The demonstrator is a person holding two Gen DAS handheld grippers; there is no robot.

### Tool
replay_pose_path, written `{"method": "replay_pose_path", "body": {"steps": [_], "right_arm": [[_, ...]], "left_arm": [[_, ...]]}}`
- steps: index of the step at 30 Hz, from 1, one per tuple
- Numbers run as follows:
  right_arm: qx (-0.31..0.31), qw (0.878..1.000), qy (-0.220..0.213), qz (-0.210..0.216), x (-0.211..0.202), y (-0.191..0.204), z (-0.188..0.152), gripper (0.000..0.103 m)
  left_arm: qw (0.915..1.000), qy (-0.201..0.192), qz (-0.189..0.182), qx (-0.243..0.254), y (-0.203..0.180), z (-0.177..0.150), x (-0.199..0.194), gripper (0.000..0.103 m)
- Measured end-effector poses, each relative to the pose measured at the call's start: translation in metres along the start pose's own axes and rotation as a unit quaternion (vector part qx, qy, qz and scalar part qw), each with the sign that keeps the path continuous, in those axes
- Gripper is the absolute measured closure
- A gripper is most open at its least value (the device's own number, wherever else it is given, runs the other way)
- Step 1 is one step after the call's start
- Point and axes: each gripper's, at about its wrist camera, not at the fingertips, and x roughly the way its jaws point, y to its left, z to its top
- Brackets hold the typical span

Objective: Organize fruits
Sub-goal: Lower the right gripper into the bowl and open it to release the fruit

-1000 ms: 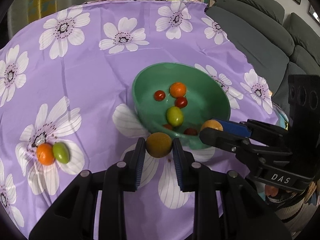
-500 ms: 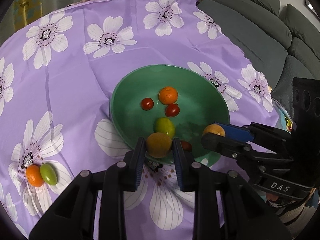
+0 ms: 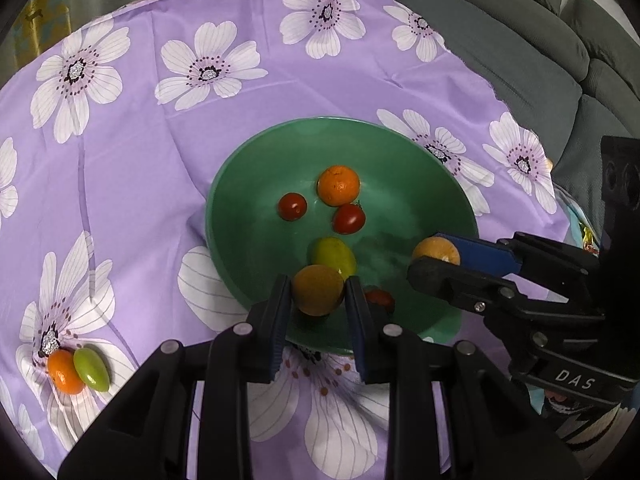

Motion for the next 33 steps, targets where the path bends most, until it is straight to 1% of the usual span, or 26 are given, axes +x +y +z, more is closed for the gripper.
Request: {"method": "replay_pose_path", "body": {"steps": [20, 33], "right_arm": [[-0.008, 1.000, 0.009, -0.008, 0.010, -0.007, 0.009, 0.072], [-0.014, 1.000, 0.014, -0.012, 0.013, -0.009, 0.009, 0.072]], "left_arm": [[0.9995, 0.021, 0.012, 0.019, -0.005, 0.008, 0.022, 0.076], [0.9991, 0.028, 0.019, 0.026, -0.008, 0.010, 0.027, 0.076]]}}
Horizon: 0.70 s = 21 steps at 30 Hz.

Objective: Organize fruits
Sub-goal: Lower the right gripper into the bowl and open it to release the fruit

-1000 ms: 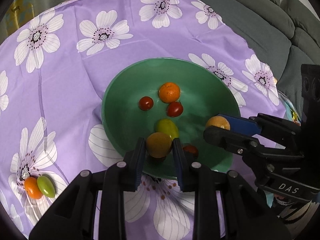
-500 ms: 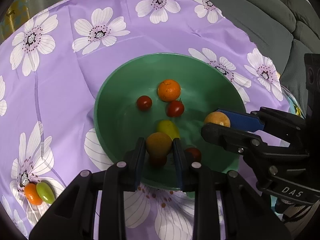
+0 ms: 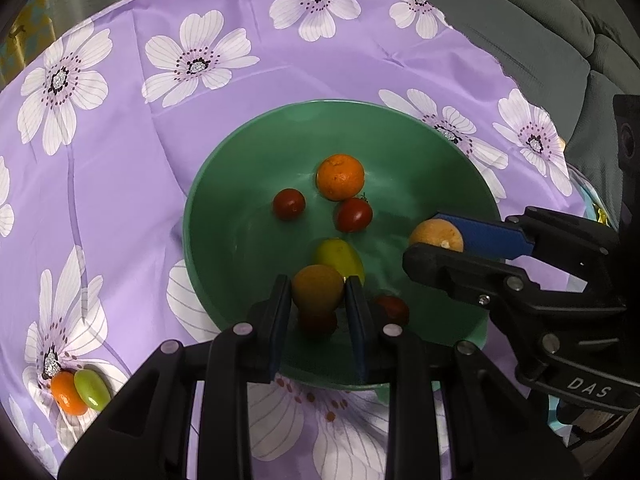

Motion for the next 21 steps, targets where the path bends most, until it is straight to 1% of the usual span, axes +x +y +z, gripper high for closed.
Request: {"method": "replay_pose_path", "body": {"steps": [13, 21], "right_arm": [[0.002, 1.000, 0.002, 0.001, 0.0024, -0.0008, 0.0012, 0.072], [0.003, 1.000, 0.004, 0.001, 0.0045, -0.0015, 0.0007, 0.072]], "left_arm": [[0.9998, 0.007, 0.012, 0.010, -0.0023, 0.0011, 0.0072, 0.076], [0.9998, 0.010, 0.011, 0.011, -0.0035, 0.0026, 0.0097, 0.076]]}}
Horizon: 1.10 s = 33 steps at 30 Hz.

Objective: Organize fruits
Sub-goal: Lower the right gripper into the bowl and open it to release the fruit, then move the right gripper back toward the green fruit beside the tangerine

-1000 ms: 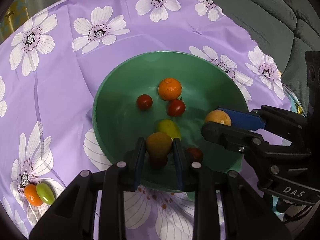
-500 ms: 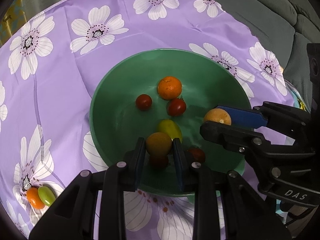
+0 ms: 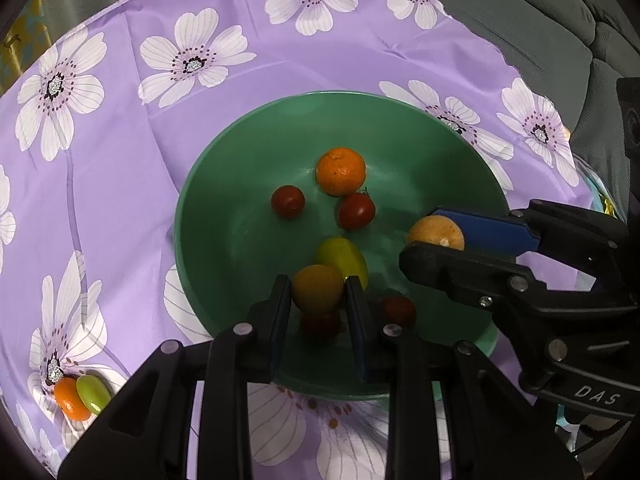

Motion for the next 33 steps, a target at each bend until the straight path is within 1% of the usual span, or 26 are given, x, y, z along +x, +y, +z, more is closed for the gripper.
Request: {"method": "replay_pose_path", "body": {"steps": [12, 15, 19, 22, 24, 27, 29, 33], "right_arm": [[0.003, 1.000, 0.006, -0.002, 0.004, 0.000, -0.002, 0.072], [0.010, 1.000, 0.006, -0.001, 0.004, -0.001, -0.003, 0.072], [0.016, 1.000, 0.004, 0.000, -0.001, -0.002, -0.005, 0.072], [0.020, 1.000, -0.003, -0.003, -0.008, -0.001, -0.004, 0.072], [0.026, 1.000, -0.009, -0.004, -0.015, -0.002, -0.005, 0.072], [0.034, 0.999, -0.018, -0.002, -0.027, -0.001, -0.009, 0.069], [0.037, 0.999, -0.021, 0.003, -0.033, 0.000, -0.010, 0.068], [0.037, 0.999, -0.027, 0.015, -0.043, 0.007, -0.016, 0.068]], "left_arm": [[0.9999, 0.003, 0.011, 0.004, -0.001, -0.001, 0.000, 0.076], [0.9998, 0.006, 0.017, 0.005, 0.001, -0.003, -0.001, 0.074], [0.9997, -0.002, 0.022, 0.004, -0.001, -0.005, -0.008, 0.063], [0.9997, -0.010, 0.023, 0.001, -0.002, -0.008, -0.016, 0.059], [0.9996, -0.018, 0.022, -0.002, -0.003, -0.012, -0.023, 0.058], [0.9993, -0.032, 0.020, -0.007, -0.004, -0.020, -0.036, 0.058], [0.9989, -0.039, 0.022, -0.015, -0.004, -0.027, -0.046, 0.055], [0.9977, -0.049, 0.024, -0.041, 0.002, -0.050, -0.059, 0.053]]}}
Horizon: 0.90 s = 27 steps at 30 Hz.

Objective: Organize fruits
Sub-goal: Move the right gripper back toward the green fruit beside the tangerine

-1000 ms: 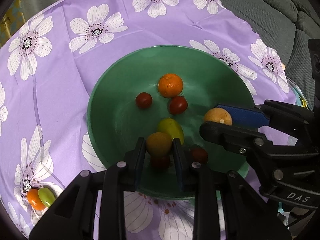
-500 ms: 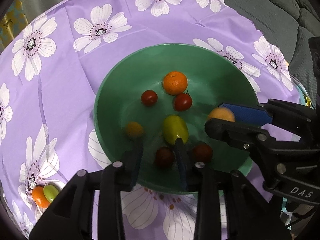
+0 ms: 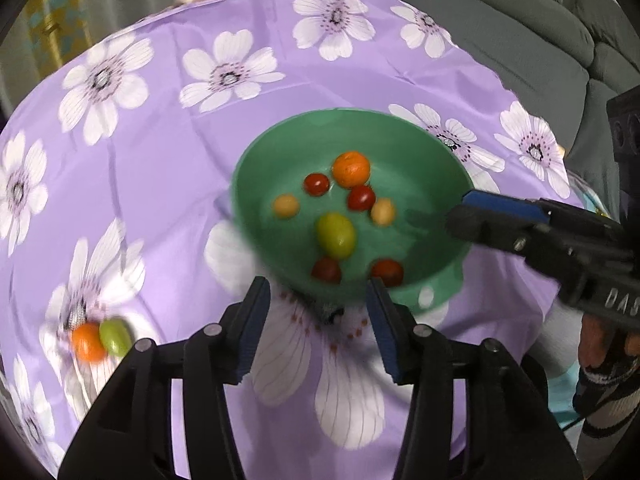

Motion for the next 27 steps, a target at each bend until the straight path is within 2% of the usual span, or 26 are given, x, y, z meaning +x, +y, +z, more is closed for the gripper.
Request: {"method": "replay_pose_path", "body": {"steps": [3, 5, 6, 9, 10, 14, 17, 24, 27], "right_arm": [[-0.005, 1.000, 0.004, 0.007, -0.004, 0.006, -0.005, 0.066], [-0.011, 1.000, 0.011, 0.011, -0.004, 0.011, -0.009, 0.058], [-0.019, 1.000, 0.017, 0.014, -0.004, 0.016, -0.012, 0.058], [-0.042, 0.998, 0.028, 0.026, -0.003, 0.031, -0.017, 0.057], [-0.052, 0.998, 0.033, 0.034, -0.001, 0.039, -0.019, 0.057], [-0.081, 0.993, 0.055, 0.061, 0.010, 0.063, -0.031, 0.046], [-0.092, 0.989, 0.083, 0.076, 0.025, 0.079, -0.045, 0.046], [-0.098, 0.977, 0.153, 0.108, 0.061, 0.109, -0.072, 0.046], [-0.103, 0.975, 0.165, 0.108, 0.066, 0.118, -0.074, 0.046]], "left_arm": [[0.9995, 0.006, 0.010, -0.028, 0.013, -0.026, -0.005, 0.048], [0.9982, 0.019, 0.024, -0.052, 0.027, -0.048, -0.005, 0.046], [0.9973, 0.024, 0.027, -0.065, 0.033, -0.058, -0.006, 0.046], [0.9920, 0.033, 0.036, -0.117, 0.058, -0.090, -0.014, 0.044], [0.9892, 0.033, 0.039, -0.137, 0.068, -0.102, -0.019, 0.041], [0.9817, 0.026, 0.047, -0.183, 0.087, -0.131, -0.035, 0.033], [0.9780, 0.024, 0.058, -0.199, 0.093, -0.146, -0.043, 0.033], [0.9750, 0.010, 0.073, -0.209, 0.101, -0.165, -0.053, 0.033], [0.9755, 0.004, 0.064, -0.211, 0.108, -0.171, -0.054, 0.033]]}}
